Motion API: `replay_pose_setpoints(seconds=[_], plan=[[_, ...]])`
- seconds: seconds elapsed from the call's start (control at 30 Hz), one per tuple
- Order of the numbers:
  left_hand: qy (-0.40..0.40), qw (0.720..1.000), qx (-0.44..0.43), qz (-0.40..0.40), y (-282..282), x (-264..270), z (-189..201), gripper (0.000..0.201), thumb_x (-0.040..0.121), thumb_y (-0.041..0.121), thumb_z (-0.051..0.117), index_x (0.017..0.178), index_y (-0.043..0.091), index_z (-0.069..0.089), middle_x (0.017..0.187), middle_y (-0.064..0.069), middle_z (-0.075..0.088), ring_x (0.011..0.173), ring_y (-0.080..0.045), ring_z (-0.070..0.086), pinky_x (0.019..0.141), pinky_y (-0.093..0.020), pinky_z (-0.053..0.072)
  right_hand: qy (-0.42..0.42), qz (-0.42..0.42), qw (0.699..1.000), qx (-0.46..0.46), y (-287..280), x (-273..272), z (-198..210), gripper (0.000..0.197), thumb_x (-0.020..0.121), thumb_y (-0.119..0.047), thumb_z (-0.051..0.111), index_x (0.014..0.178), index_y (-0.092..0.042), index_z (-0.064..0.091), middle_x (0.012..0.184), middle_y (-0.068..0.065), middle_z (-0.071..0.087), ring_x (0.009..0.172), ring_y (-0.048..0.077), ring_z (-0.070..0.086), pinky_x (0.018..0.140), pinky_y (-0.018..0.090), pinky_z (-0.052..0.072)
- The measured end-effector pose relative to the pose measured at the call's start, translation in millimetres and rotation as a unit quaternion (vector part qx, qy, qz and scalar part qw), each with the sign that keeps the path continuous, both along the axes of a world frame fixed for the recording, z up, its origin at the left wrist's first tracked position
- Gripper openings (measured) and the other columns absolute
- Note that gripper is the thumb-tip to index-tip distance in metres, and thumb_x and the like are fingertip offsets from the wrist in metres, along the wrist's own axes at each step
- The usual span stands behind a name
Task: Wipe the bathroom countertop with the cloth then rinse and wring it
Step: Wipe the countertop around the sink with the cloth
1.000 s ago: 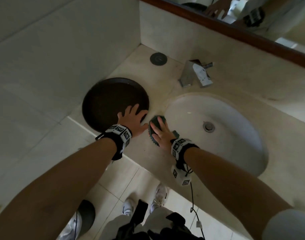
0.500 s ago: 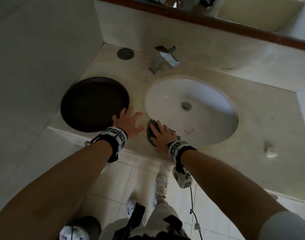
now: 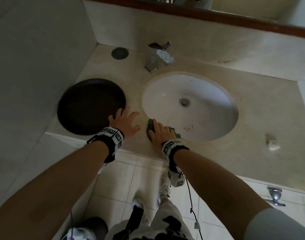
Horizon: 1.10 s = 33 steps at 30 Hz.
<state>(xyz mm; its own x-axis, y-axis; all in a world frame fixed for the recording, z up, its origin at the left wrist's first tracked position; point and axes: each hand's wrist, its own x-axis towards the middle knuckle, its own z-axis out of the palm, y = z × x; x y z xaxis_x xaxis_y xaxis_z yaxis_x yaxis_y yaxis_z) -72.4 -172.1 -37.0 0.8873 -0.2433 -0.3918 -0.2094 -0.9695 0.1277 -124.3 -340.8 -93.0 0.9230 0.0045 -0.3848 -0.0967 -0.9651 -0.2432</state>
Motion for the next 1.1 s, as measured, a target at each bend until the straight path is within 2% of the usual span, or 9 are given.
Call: replay_pose_setpoints(seconds=[0.23, 0.4, 0.5, 0.6, 0.77, 0.9, 1.1], plan=[[0.024, 0.999, -0.021, -0.040, -46.1, 7.4, 1.0, 0.061, 0.087, 0.049, 0.044, 0.144, 0.044, 0.021, 0.161, 0.003, 0.001, 0.147, -0.028, 0.001, 0.114, -0.059, 0.013, -0.041, 0.017, 0.999, -0.024, -39.3, -31.0, -5.9, 0.053, 0.100, -0.046, 0.022, 0.148, -0.023, 0.024, 0.148, -0.001, 0.038, 0.130, 0.026, 0.040, 0.108, 0.044, 0.030], [0.030, 0.997, -0.015, -0.072, -77.5, 0.7, 0.2, 0.060, 0.088, 0.052, 0.042, 0.144, 0.045, 0.021, 0.162, 0.004, 0.000, 0.148, -0.026, 0.000, 0.115, -0.057, 0.009, -0.041, -0.001, 0.998, -0.053, -75.7, -52.3, -7.7, 0.047, 0.099, -0.044, 0.023, 0.142, -0.026, 0.030, 0.145, -0.002, 0.038, 0.132, 0.025, 0.035, 0.107, 0.043, 0.028], [0.035, 0.997, -0.016, -0.074, -77.3, -6.1, 1.6, 0.061, 0.087, 0.052, 0.044, 0.143, 0.046, 0.021, 0.162, 0.005, -0.001, 0.148, -0.025, 0.000, 0.115, -0.057, 0.008, -0.027, -0.026, 0.997, -0.067, -78.0, -56.9, -6.3, 0.050, 0.099, -0.045, 0.022, 0.145, -0.028, 0.027, 0.149, -0.001, 0.033, 0.135, 0.026, 0.030, 0.110, 0.045, 0.022], [0.025, 0.997, -0.012, -0.076, -63.4, -11.2, 2.3, 0.062, 0.087, 0.050, 0.044, 0.144, 0.045, 0.021, 0.162, 0.004, 0.000, 0.148, -0.026, 0.000, 0.114, -0.058, 0.009, -0.028, -0.058, 0.996, -0.064, -55.3, -55.3, -2.1, 0.053, 0.099, -0.047, 0.020, 0.149, -0.029, 0.021, 0.155, -0.001, 0.028, 0.140, 0.029, 0.024, 0.114, 0.050, 0.015], [0.031, 0.998, -0.005, -0.062, -34.9, -16.5, -1.8, 0.064, 0.086, 0.051, 0.044, 0.145, 0.044, 0.018, 0.162, 0.004, -0.001, 0.148, -0.029, -0.001, 0.115, -0.059, 0.012, -0.049, -0.046, 0.996, -0.054, -17.5, -58.3, 0.6, 0.060, 0.100, -0.049, 0.019, 0.154, -0.025, 0.008, 0.160, -0.001, 0.017, 0.146, 0.030, 0.014, 0.117, 0.054, 0.006], [0.024, 0.997, 0.014, -0.067, -34.1, -22.0, -2.5, 0.065, 0.087, 0.051, 0.045, 0.145, 0.042, 0.018, 0.161, 0.003, -0.001, 0.147, -0.029, 0.000, 0.115, -0.059, 0.012, -0.063, -0.012, 0.996, -0.068, -31.2, -66.9, -1.2, 0.060, 0.100, -0.048, 0.018, 0.154, -0.024, 0.007, 0.161, -0.001, 0.013, 0.148, 0.027, 0.008, 0.117, 0.050, 0.006], [0.042, 0.995, 0.011, -0.093, -67.7, -31.3, -2.7, 0.064, 0.088, 0.053, 0.046, 0.145, 0.044, 0.019, 0.161, 0.003, -0.002, 0.147, -0.027, 0.000, 0.113, -0.060, 0.010, -0.063, -0.013, 0.995, -0.071, -68.1, -86.7, 0.1, 0.057, 0.101, -0.045, 0.016, 0.154, -0.026, 0.007, 0.162, -0.003, 0.009, 0.149, 0.023, 0.000, 0.118, 0.047, 0.001]])
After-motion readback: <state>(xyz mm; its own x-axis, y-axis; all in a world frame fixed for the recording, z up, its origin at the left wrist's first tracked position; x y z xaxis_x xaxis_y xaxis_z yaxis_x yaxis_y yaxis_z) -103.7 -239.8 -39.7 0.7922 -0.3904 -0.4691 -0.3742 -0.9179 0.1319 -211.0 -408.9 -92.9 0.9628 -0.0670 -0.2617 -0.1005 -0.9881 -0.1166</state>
